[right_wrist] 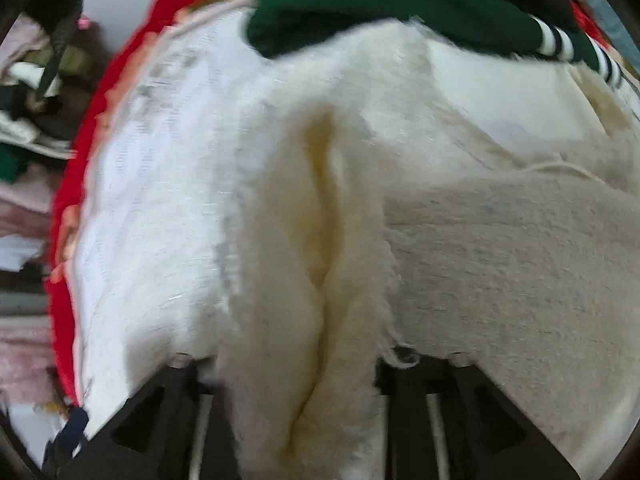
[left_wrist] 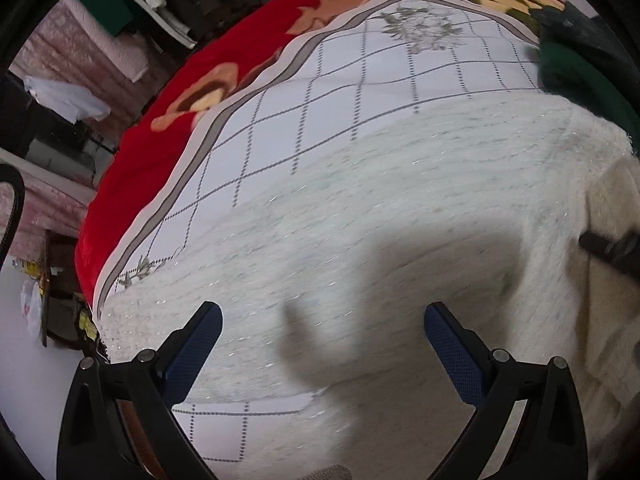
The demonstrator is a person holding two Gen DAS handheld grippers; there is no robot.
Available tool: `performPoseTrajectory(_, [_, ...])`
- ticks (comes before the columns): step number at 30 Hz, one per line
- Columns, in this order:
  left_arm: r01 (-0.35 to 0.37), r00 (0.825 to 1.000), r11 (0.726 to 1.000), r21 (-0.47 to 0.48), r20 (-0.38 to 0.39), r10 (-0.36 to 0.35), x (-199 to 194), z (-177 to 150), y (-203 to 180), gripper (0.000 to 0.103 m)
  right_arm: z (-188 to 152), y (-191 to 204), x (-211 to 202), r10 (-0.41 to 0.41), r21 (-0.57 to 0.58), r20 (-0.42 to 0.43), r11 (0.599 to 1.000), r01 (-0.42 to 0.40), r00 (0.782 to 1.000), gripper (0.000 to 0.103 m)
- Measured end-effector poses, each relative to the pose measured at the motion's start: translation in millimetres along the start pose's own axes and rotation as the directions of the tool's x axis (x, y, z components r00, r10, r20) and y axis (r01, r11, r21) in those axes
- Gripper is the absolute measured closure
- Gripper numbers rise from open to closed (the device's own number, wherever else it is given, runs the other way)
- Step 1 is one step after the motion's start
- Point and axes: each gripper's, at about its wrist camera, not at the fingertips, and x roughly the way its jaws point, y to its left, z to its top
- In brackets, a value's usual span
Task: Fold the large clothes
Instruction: 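Fold the held sleeve across the cardigan body and release it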
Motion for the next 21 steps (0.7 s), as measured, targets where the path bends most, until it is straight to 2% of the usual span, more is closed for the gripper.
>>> performPoseTrajectory(1, [0.012,1.000,1.000,-0.008,-0.013,-0.012,0.4,-4.4,11.9,0.000,-6.0,-1.2,-8.0,0.061,0.010,0.004,0.998,-0.061,0.998,0.036])
performPoseTrajectory(2, [0.021,0.999,1.000,-0.018,-0.025,-0.022,-2.3,-11.9,18.5,0.000,-7.3,-6.3,-23.9,0.126,0.034,0.021,0.991,-0.126,0.992,0.028])
performPoseTrajectory(3, [0.035,0.998,0.999,-0.035,-0.046,-0.036,-2.7,-18.3,29.4,0.000,-9.3,-9.4,-34.1,0.147,0.050,0.032,0.988,-0.149,0.989,0.021])
performPoseTrajectory(4, [0.045,0.997,0.997,-0.055,-0.066,-0.049,-5.4,-25.9,35.3,0.000,-12.0,-17.6,-49.3,0.176,0.078,0.053,0.981,-0.179,0.983,0.021])
performPoseTrajectory(6, [0.077,0.988,0.987,-0.138,-0.122,-0.094,-3.6,-42.6,66.0,0.000,-25.3,-24.7,-68.4,0.179,0.138,0.068,0.973,-0.187,0.982,0.021])
performPoseTrajectory(7, [0.094,0.981,0.979,-0.183,-0.149,-0.122,-2.1,-50.0,75.8,0.000,-32.9,-30.9,-75.2,0.164,0.172,0.060,0.970,-0.172,0.985,0.021])
performPoseTrajectory(8, [0.123,0.966,0.959,-0.254,-0.191,-0.175,3.6,-59.9,92.4,0.000,-37.4,-46.2,-78.6,0.155,0.188,0.052,0.969,-0.162,0.987,0.021])
performPoseTrajectory(9, [0.149,0.949,0.934,-0.325,-0.218,-0.227,9.4,-69.0,106.6,0.000,-46.3,-55.1,-82.3,0.135,0.208,0.040,0.968,-0.141,0.990,0.021])
performPoseTrajectory(10, [0.172,0.930,0.898,-0.406,-0.233,-0.284,16.2,-78.8,122.6,0.000,-56.0,-62.6,-83.7,0.119,0.223,0.029,0.967,-0.123,0.992,0.021])
performPoseTrajectory(13, [0.196,0.888,0.748,-0.634,-0.210,-0.410,43.4,-108.4,164.6,0.001,-74.5,-71.3,-74.2,0.094,0.252,-0.012,0.964,-0.088,0.995,0.021])
performPoseTrajectory(15, [0.216,0.860,0.644,-0.734,-0.170,-0.481,67.5,-120.5,181.2,0.001,-90.3,-78.4,-63.0,0.087,0.259,-0.037,0.963,-0.074,0.996,0.021])
performPoseTrajectory(17, [0.223,0.847,0.568,-0.792,-0.130,-0.515,87.6,-124.7,192.4,0.003,-100.8,-72.0,-51.1,0.082,0.269,-0.048,0.961,-0.066,0.995,0.021])
performPoseTrajectory(18, [0.218,0.859,0.543,-0.811,-0.105,-0.502,95.6,-123.4,198.6,0.004,-105.6,-68.1,-45.4,0.086,0.276,-0.050,0.959,-0.069,0.995,0.021])
performPoseTrajectory(19, [0.217,0.874,0.534,-0.817,-0.082,-0.480,99.5,-119.9,203.1,0.004,-109.1,-67.5,-44.4,0.087,0.281,-0.048,0.957,-0.070,0.995,0.022])
performPoseTrajectory(21, [0.200,0.919,0.533,-0.822,-0.031,-0.392,104.6,-105.6,213.5,0.004,-113.5,-59.2,-37.4,0.084,0.288,-0.043,0.955,-0.068,0.996,0.022])
